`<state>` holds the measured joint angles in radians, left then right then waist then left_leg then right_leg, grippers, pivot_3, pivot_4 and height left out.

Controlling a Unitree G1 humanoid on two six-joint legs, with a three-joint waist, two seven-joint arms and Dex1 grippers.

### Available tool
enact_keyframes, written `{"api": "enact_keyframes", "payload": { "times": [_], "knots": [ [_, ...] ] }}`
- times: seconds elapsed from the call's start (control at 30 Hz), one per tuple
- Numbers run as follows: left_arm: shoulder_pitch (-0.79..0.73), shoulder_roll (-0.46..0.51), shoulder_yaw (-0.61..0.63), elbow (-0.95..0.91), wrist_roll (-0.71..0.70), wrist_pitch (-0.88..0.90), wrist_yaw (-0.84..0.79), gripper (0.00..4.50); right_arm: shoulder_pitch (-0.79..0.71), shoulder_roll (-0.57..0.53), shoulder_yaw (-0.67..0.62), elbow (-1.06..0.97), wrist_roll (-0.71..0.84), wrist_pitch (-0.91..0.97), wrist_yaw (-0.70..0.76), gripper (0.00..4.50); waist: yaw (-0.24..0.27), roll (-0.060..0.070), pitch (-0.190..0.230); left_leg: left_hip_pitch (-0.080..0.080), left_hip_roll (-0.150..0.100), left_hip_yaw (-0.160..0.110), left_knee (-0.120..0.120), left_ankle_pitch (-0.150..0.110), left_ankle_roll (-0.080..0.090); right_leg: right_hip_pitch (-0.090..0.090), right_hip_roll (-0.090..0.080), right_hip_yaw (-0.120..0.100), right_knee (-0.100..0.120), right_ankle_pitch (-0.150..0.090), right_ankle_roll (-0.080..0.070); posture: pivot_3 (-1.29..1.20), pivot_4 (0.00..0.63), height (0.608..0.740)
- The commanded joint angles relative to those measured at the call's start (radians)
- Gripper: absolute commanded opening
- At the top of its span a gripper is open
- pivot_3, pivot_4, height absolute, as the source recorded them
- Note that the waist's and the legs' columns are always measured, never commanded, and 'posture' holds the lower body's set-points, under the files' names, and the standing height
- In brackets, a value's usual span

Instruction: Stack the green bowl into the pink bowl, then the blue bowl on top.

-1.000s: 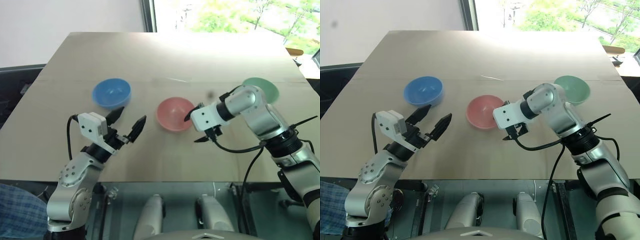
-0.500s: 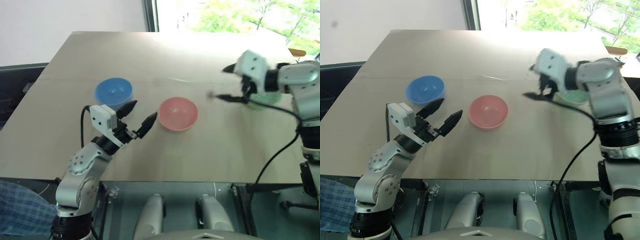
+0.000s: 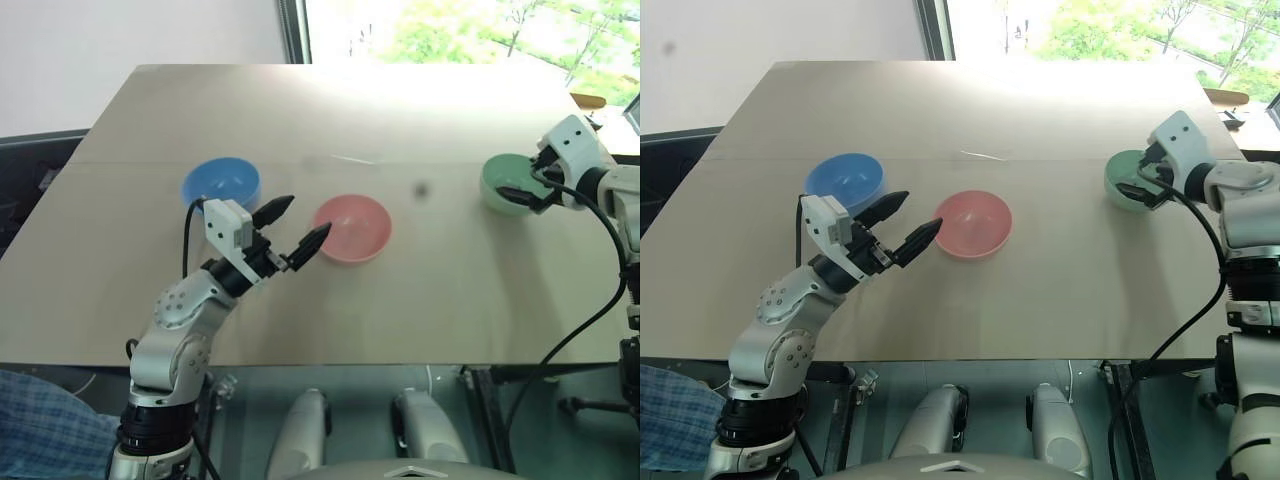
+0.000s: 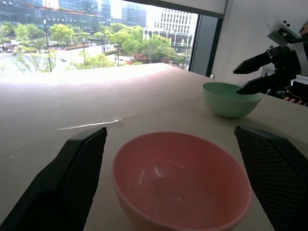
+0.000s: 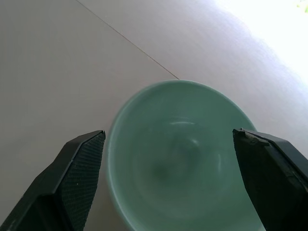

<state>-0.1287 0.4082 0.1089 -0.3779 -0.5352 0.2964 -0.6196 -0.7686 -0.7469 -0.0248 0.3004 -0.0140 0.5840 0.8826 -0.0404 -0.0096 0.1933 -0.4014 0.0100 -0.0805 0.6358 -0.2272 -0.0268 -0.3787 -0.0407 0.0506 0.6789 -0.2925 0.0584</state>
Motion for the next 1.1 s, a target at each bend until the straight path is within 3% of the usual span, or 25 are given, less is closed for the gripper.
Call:
{"api": "enact_keyframes", "payload": {
  "times": [0.03, 0.2, 0.47, 0.57, 0.6, 0.63, 0.7, 0.8, 0.87, 1.1],
  "knots": [
    [0.016, 0.005, 0.016, -0.047, -0.002, -0.012, 0.009, 4.50, 0.023, 0.011, 0.006, -0.032, 0.028, 0.018, -0.002, 4.46, 0.001, 0.000, 0.000, 0.000, 0.000, 0.000, 0.000, 0.000, 0.000, 0.000, 0.000, 0.000, 0.000, 0.000, 0.000, 0.00, 0.150, 0.740],
    [0.022, 0.006, 0.016, -0.057, 0.000, -0.010, 0.024, 4.50, 0.041, 0.025, 0.045, 0.022, 0.014, -0.021, -0.020, 4.46, 0.003, 0.000, 0.000, 0.000, 0.000, 0.000, 0.000, 0.000, 0.000, 0.000, 0.000, 0.000, 0.000, 0.000, 0.000, 0.00, 0.150, 0.740],
    [0.032, 0.013, 0.020, -0.074, -0.002, -0.006, 0.036, 4.50, -0.018, 0.034, 0.112, 0.290, -0.058, -0.218, -0.067, 4.46, -0.002, 0.000, 0.000, 0.001, 0.000, 0.001, 0.000, 0.000, 0.000, 0.000, 0.000, 0.001, 0.000, 0.000, 0.000, 0.00, 0.150, 0.740],
    [0.045, 0.016, 0.025, -0.086, -0.002, -0.005, 0.042, 4.50, -0.038, 0.044, 0.123, 0.323, -0.067, -0.250, -0.064, 3.24, -0.001, 0.000, 0.000, 0.001, 0.000, 0.001, 0.000, 0.000, 0.000, 0.000, 0.000, 0.001, 0.001, 0.000, 0.000, 0.00, 0.150, 0.740],
    [0.048, 0.018, 0.027, -0.088, -0.002, -0.005, 0.044, 4.50, -0.043, 0.046, 0.126, 0.332, -0.070, -0.258, -0.063, 3.16, -0.001, 0.000, 0.000, 0.001, 0.000, 0.001, 0.000, 0.000, 0.000, 0.000, 0.000, 0.001, 0.001, 0.000, 0.000, 0.00, 0.150, 0.740],
    [0.052, 0.018, 0.029, -0.092, -0.001, -0.004, 0.047, 4.50, -0.046, 0.047, 0.130, 0.339, -0.073, -0.268, -0.063, 2.57, -0.001, 0.000, 0.000, 0.001, 0.000, 0.001, 0.000, 0.000, 0.000, 0.000, 0.000, 0.001, 0.000, 0.000, 0.000, 0.00, 0.150, 0.740],
    [0.058, 0.018, 0.030, -0.096, 0.000, -0.005, 0.050, 4.50, -0.051, 0.050, 0.134, 0.349, -0.076, -0.279, -0.061, 1.99, -0.001, 0.000, 0.000, 0.001, 0.000, 0.001, 0.000, 0.000, 0.000, 0.000, 0.000, 0.001, 0.000, 0.000, 0.000, 0.00, 0.150, 0.740],
    [0.069, 0.020, 0.030, -0.108, -0.002, -0.004, 0.058, 4.50, -0.059, 0.056, 0.135, 0.360, -0.077, -0.292, -0.058, 0.73, 0.000, 0.000, 0.000, 0.001, 0.000, 0.001, 0.000, 0.000, 0.000, 0.000, 0.000, 0.001, 0.000, 0.000, 0.000, 0.00, 0.150, 0.740],
    [0.072, 0.021, 0.030, -0.113, -0.003, -0.003, 0.063, 4.50, -0.062, 0.058, 0.138, 0.360, -0.079, -0.299, -0.055, 0.49, 0.000, 0.000, 0.000, 0.001, 0.000, 0.001, 0.000, 0.000, 0.000, 0.000, 0.000, 0.001, 0.000, 0.000, 0.000, 0.00, 0.150, 0.740],
    [0.075, 0.024, 0.032, -0.111, -0.002, -0.005, 0.068, 4.50, -0.077, 0.074, 0.129, 0.214, -0.040, -0.332, -0.001, 0.48, -0.004, 0.000, 0.000, 0.001, 0.000, 0.001, 0.000, 0.000, 0.000, 0.000, 0.000, 0.001, 0.001, 0.000, 0.000, 0.00, 0.150, 0.740]
  ]
}}
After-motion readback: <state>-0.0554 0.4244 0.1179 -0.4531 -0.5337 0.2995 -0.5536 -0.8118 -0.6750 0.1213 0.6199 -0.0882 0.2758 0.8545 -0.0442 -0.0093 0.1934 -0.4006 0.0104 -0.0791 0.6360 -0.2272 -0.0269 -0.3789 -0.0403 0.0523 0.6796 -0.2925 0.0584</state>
